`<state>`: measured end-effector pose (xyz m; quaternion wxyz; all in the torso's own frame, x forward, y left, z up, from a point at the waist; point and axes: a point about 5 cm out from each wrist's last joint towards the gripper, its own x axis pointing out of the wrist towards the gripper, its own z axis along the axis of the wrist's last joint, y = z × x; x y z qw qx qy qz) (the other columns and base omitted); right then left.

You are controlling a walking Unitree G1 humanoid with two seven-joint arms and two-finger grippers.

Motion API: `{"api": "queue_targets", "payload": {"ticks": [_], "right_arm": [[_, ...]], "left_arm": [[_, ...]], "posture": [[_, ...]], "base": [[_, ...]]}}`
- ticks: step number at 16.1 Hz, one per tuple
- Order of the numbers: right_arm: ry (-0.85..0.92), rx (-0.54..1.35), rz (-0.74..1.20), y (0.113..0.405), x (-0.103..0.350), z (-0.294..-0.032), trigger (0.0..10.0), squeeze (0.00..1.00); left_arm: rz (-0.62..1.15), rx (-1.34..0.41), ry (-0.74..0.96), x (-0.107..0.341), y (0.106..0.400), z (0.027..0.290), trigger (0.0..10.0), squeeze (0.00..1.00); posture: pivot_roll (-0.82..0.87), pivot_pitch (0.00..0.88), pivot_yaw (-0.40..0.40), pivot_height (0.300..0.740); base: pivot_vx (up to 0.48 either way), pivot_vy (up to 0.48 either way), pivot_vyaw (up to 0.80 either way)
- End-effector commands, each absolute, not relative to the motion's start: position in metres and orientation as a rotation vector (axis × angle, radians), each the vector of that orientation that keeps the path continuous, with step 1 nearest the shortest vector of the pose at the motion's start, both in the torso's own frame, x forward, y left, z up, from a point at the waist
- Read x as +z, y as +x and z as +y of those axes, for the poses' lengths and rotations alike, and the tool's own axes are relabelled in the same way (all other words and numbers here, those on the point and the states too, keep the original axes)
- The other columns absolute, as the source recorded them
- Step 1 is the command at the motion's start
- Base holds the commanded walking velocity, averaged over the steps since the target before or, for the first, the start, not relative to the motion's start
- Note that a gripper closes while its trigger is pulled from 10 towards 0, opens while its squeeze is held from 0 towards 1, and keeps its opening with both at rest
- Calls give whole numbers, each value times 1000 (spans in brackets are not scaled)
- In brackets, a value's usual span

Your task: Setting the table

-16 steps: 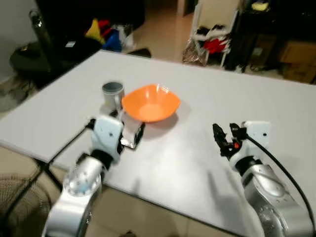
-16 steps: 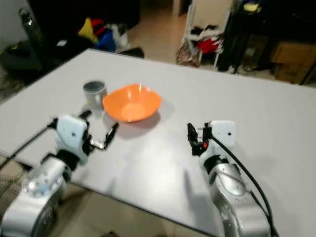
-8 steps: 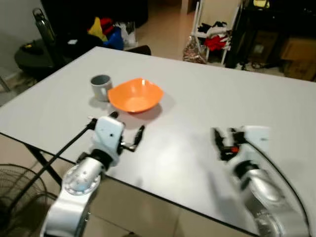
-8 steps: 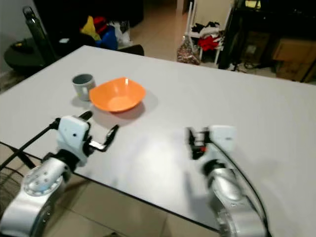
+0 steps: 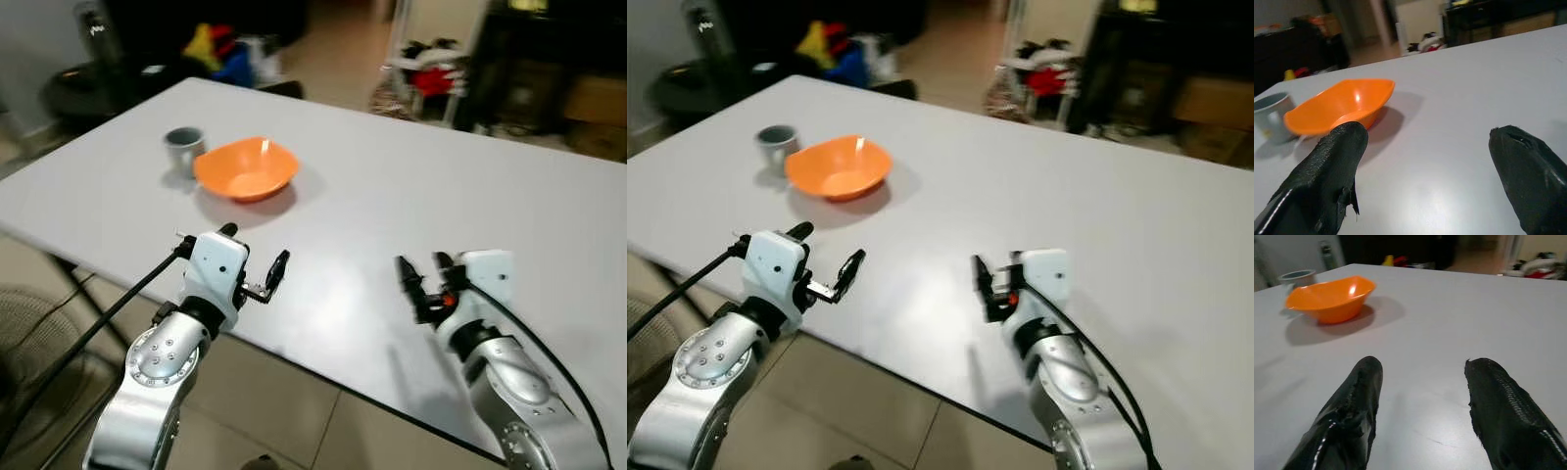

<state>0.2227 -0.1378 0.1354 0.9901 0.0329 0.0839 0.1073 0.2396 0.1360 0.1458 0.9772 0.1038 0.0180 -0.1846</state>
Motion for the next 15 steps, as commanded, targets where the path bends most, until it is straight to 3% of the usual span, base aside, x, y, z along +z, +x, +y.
{"api": "queue_targets", "payload": {"ticks": [1,7,12,15], "right_arm": [[65,227,157,222,138,-138,10000,1000],[14,145,58,229,147,-148,10000,1000],[51,145,135,230,139,-149,10000,1000],[74,167,140,230,137,-145,10000,1000]], "left_arm": [[28,-385,216,148,239,136,10000,0],[24,-360,220,149,239,139,10000,0],[28,-322,211,149,239,143,10000,0],[25,-313,210,151,239,144,10000,0]], "posture": [[93,0,56,740],[108,0,45,740],[118,0,32,740],[124,0,26,740]], "base": [[0,0,800],[0,0,800],[0,0,800],[0,315,533]]}}
